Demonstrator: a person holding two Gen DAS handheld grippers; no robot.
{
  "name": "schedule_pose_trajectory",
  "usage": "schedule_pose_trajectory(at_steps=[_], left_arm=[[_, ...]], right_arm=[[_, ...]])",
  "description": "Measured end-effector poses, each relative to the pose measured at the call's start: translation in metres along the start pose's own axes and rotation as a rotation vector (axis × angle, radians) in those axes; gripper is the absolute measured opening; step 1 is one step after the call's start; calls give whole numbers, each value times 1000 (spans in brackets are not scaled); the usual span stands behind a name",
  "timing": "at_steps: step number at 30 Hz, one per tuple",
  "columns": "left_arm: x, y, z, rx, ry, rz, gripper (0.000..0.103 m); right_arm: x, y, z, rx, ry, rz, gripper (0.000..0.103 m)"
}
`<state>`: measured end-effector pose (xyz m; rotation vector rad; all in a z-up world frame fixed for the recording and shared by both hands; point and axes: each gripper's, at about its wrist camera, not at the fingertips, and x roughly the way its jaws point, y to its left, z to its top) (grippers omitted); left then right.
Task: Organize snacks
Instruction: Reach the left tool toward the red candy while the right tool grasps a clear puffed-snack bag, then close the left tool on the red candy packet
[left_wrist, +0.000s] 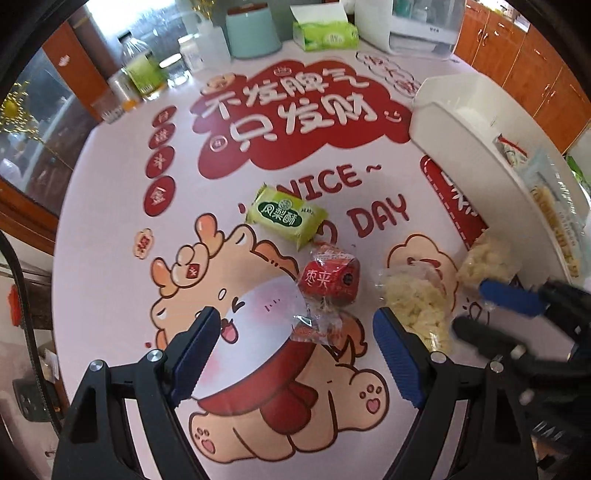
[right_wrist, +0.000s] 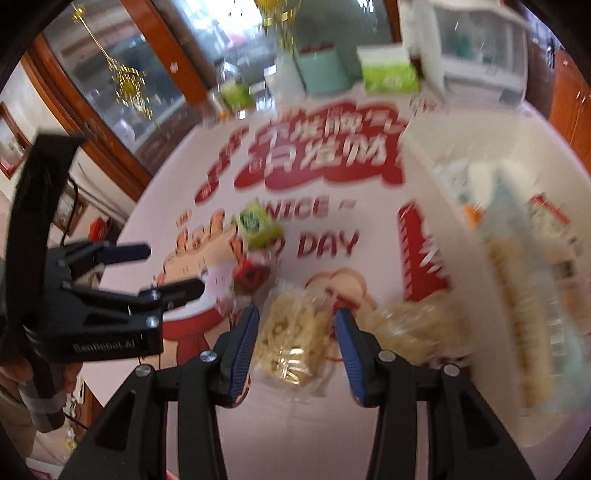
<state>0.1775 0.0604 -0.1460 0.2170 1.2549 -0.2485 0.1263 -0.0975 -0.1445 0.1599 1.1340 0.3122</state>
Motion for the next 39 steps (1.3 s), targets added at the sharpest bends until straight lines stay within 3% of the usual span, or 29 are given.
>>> schedule_pose_trajectory(at_steps=[5,10,14,18,24,25,30,39], left_arm=[[24,12,8,-5,31,-53,84],[47,14,16,-7,58,-113,84],[63,9,20,16,80,-128,84],[75,8,25,14,96,-140,83],[84,11,31,-17,111,-215,64],[85,9,31,-16,116,-217,55],[88,6,31,-10,109,-206,52],[79,15,15,-72,83,-210,48]], right_arm=[[33,4,-8,23,87,21,45],[52,4,-8,45,117,-6,45],[63,-1,-10,83,129,10,56],[67,1,-9,85,131,13,59],[73,11,-6,41,110,-25,65],[74,13,-6,30,113,-32,67],[82,33,-8,-90,127,-125,74],[79,33,-14,-138,109,-153,65]])
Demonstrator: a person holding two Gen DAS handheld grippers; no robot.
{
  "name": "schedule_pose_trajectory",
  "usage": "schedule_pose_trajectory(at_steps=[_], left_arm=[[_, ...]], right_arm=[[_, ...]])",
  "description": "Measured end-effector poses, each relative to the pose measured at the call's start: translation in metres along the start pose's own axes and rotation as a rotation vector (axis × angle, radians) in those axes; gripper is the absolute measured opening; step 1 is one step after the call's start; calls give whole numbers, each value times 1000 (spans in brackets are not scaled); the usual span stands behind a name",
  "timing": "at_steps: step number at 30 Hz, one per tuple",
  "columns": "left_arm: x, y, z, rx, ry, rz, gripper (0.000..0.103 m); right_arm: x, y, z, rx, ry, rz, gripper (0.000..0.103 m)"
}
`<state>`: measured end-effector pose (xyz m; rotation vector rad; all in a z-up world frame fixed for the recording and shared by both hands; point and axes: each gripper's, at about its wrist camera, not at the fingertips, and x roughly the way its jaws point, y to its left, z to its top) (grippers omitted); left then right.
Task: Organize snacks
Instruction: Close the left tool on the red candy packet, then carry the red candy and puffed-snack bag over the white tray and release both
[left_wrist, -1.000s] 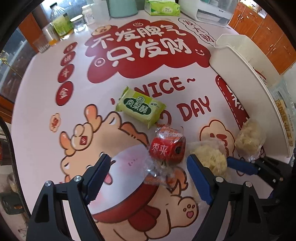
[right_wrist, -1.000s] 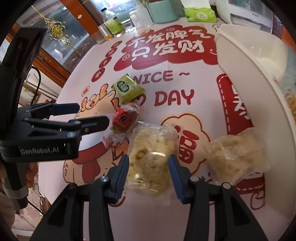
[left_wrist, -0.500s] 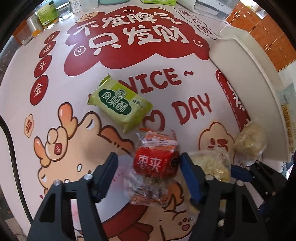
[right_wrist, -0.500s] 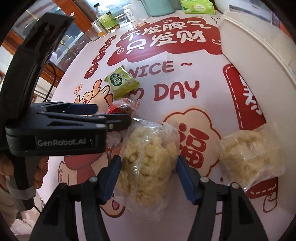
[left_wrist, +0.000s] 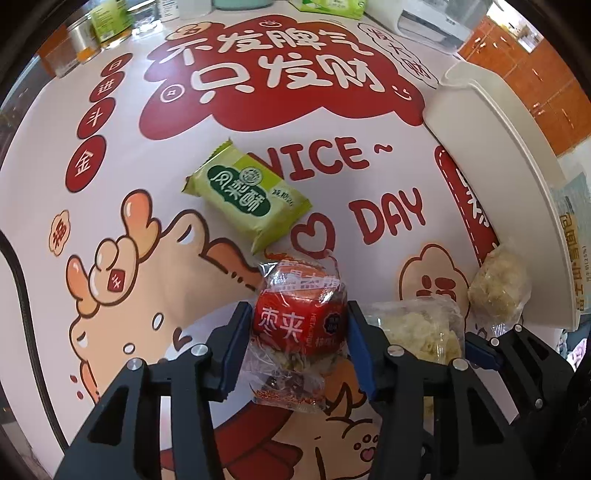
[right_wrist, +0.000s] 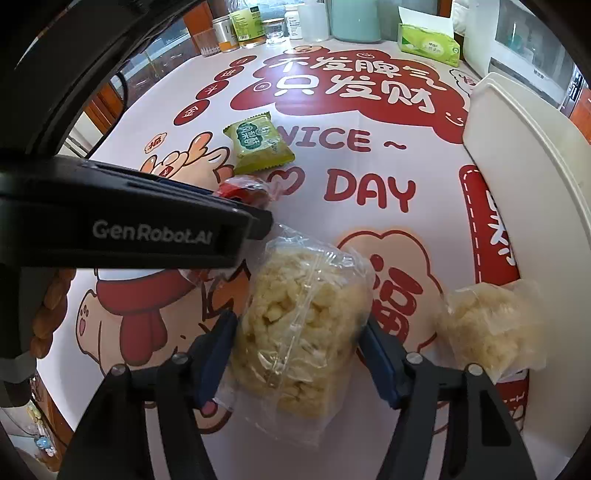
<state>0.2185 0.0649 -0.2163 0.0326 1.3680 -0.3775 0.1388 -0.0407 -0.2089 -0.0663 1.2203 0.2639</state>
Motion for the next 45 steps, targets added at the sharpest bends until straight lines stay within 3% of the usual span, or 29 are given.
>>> schedule_pose_trajectory(at_steps=[5,14,25,32,40,45], left_arm=[[-16,3,-7,-18,-25,14,48],[-77,-15,-15,27,-168,73,48],[-132,-61,-8,58,-316,119,48],[-155,-103,-5,103,-364,124,48],[-173,-167,10,191,-423,109,48],[-180,-207,24,250,-458,94,48]], right_arm=[[-6,4,-4,-25,-8,-10,63],[-40,5,-6,-46,-95,19,63],[-109,-15,-18,-72,-283,35,63],[-155,-52,-28,-30,-395,8,63],[-205,-124,-31,142,-494,16,63],[-234,-166,-35,219,-556,-29,63]])
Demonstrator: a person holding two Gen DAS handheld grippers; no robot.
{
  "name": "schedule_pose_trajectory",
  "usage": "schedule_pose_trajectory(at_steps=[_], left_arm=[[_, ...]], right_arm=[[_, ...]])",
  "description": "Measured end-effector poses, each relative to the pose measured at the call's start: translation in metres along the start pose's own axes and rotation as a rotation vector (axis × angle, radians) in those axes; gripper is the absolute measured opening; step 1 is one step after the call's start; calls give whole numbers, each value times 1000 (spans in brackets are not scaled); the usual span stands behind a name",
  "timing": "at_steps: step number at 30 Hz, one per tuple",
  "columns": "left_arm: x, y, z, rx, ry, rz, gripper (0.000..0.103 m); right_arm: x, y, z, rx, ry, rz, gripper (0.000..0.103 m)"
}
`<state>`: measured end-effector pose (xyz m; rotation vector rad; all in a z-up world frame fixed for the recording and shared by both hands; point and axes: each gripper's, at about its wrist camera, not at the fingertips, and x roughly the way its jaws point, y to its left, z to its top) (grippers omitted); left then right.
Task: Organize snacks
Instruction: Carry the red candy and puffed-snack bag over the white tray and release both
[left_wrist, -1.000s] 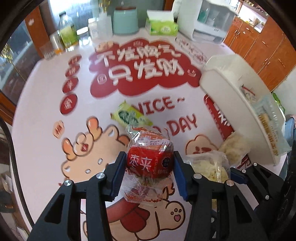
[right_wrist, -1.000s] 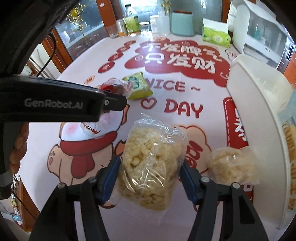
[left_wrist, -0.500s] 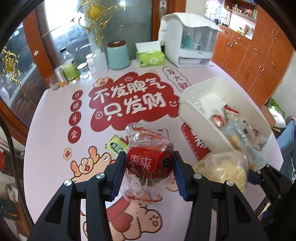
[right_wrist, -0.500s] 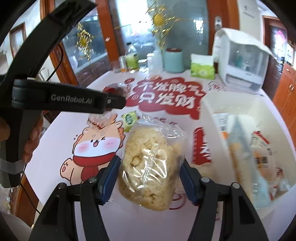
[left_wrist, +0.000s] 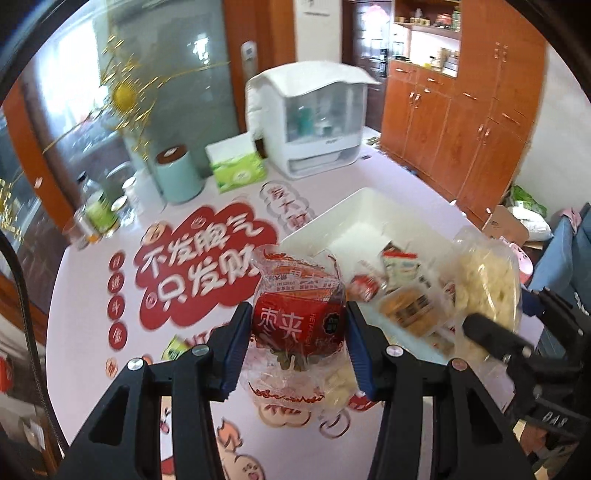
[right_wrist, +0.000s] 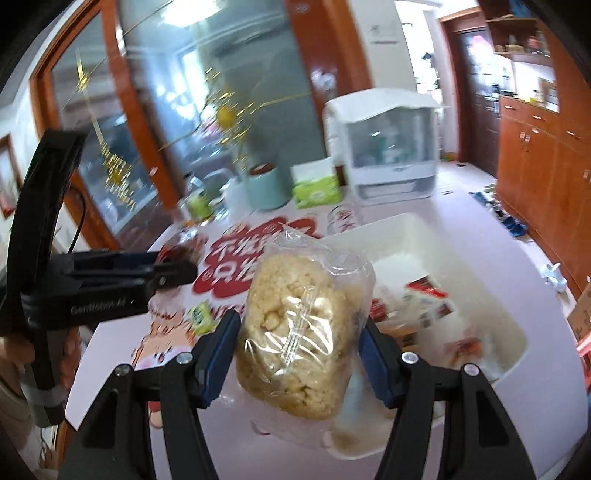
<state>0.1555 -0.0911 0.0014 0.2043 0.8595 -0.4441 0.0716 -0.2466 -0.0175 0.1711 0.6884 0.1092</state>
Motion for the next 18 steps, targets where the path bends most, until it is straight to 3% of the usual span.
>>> schedule_pose_trajectory(at_steps=[9,18], left_arm=[[25,-48,37,63,-4,-38,48],[69,-85,63,111,44,-36,48]], right_arm=[[-15,-63,15,96,-23,-129,63],[-4,-98,35,171,-7,-152,63]])
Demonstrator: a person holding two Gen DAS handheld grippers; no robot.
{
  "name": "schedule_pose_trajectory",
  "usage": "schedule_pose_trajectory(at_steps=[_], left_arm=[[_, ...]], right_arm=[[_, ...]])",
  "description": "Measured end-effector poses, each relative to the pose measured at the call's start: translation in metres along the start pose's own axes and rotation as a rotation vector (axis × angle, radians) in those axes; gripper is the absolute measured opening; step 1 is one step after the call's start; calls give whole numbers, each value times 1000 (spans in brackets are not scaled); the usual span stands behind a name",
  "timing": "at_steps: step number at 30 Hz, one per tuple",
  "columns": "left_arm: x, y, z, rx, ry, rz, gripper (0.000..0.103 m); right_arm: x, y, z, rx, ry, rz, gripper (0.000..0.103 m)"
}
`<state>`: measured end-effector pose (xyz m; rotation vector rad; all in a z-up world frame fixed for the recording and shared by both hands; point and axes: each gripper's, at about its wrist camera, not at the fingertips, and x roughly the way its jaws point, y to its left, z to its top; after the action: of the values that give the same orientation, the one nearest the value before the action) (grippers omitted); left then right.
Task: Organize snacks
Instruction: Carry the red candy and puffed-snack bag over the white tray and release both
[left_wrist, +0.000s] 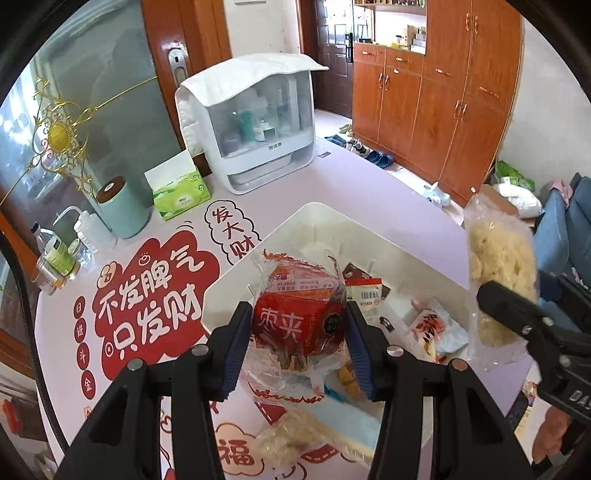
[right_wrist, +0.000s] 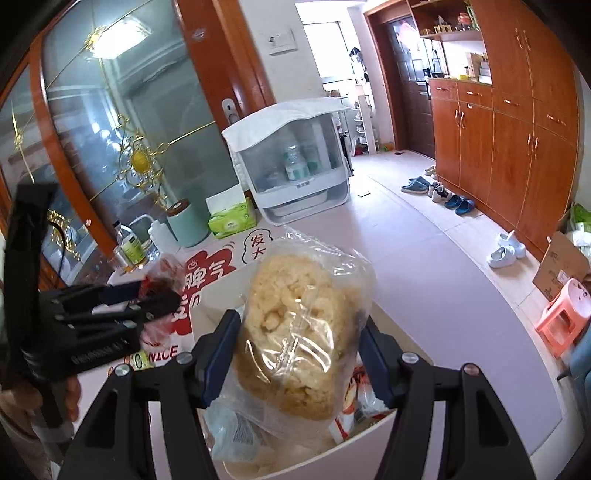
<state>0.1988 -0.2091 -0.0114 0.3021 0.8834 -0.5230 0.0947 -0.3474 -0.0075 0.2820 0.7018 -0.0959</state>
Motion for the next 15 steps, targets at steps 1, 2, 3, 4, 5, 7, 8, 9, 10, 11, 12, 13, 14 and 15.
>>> schedule_pose_trajectory(at_steps=[1,2,3,4,5,7,8,9,10,11,12,13,14,15], left_arm=[[4,-1,3,2,2,6,48],[7,-2,5,4,3,10,48],[10,-3,7,6,6,15,48],[14,-3,10,6,7,18,48],[16,-4,12,8,8,21,49],[23,-5,16,12,15,30,49],[25,-5,18,12,16,30,49],[28,-6,19,14,20,28,50],[32,-6,21,15,29,25,51],[35,-6,23,13,33,25,56],[36,-7,24,11,33,20,59],[39,-7,25,12,37,24,62],[40,-7,26,14,39,34,72],[41,-8,27,19,35,51,82]], right_arm=[[2,-1,3,3,0,-1,63],[4,-2,6,7,0,-1,63],[7,-2,10,8,2,-1,63],[9,-3,12,9,4,-3,63],[11,-3,15,10,6,-5,63],[17,-2,22,1,8,-14,63],[19,-1,25,-2,10,-19,63],[22,-1,29,-5,10,-24,63],[25,0,32,-5,12,-24,64],[28,1,36,-4,14,-22,64],[31,3,40,-4,11,-18,64],[32,3,44,-3,3,-16,64],[35,6,48,-6,-4,-17,64],[36,7,51,-10,-8,-18,64]])
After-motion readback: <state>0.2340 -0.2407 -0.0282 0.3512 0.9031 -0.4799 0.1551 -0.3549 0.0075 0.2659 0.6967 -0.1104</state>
